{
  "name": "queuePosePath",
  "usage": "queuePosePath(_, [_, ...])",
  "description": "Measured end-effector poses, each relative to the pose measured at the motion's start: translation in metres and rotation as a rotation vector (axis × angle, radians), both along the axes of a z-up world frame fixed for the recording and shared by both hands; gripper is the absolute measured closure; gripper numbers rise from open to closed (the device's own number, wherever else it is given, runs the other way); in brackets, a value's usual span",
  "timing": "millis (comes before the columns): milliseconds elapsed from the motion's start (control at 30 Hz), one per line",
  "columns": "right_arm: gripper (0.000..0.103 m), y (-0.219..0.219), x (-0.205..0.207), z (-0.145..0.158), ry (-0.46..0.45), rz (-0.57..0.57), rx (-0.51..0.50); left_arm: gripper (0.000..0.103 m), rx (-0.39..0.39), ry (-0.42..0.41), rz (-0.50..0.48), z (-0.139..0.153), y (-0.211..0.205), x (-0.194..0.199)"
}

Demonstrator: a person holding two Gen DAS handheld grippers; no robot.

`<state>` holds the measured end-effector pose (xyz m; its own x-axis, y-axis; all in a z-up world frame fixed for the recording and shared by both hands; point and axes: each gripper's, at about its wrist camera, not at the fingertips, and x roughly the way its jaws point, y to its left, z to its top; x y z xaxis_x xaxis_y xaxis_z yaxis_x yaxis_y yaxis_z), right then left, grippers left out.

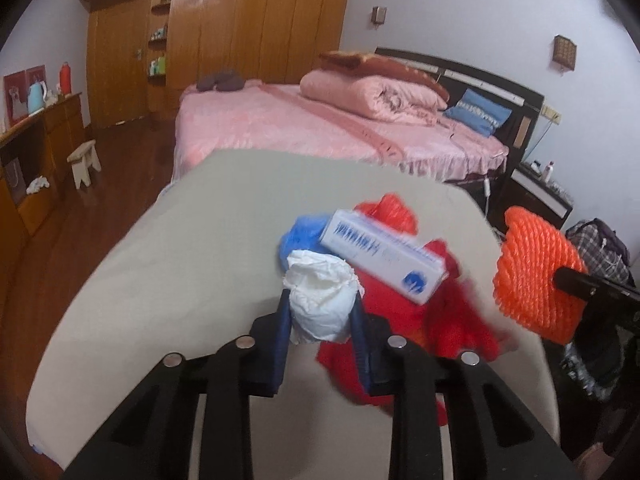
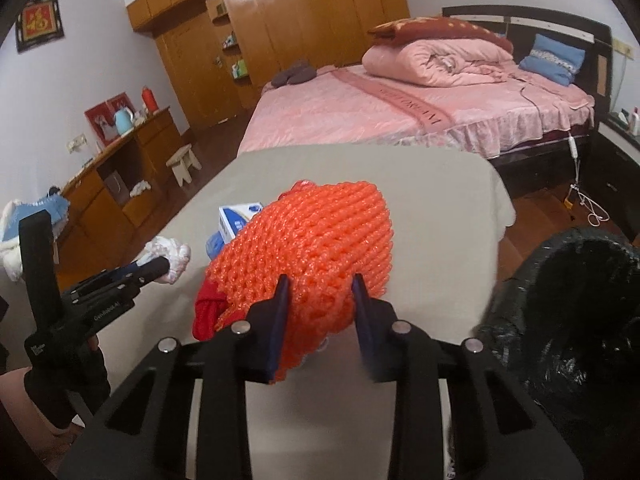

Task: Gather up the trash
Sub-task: 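Carry both items over the black bin and open both grippers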

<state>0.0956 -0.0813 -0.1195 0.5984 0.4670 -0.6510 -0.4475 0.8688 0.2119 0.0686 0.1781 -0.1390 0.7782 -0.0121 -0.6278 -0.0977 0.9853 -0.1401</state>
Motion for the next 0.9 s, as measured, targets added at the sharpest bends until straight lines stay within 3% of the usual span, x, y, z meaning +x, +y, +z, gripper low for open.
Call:
queuePosePath(167, [0.073, -0.027, -0.009, 0.015, -0.007, -0.038, 0.046, 0.075, 0.008, -0.055, -0.053, 0.026, -0.029, -0.005])
queuePosePath(367, [0.073, -0.060, -0.020, 0.022, -0.040, -0.131, -0.009, 0.075, -0.008, -0.084, -0.139, 0.042, -0.072, 0.004])
queuePosePath(900, [0.072, -0.182, -0.042, 0.013, -0.049, -0.389, -0.058, 0.075, -0.061, -0.101, -0.433, 0.044, -0.214, 0.039])
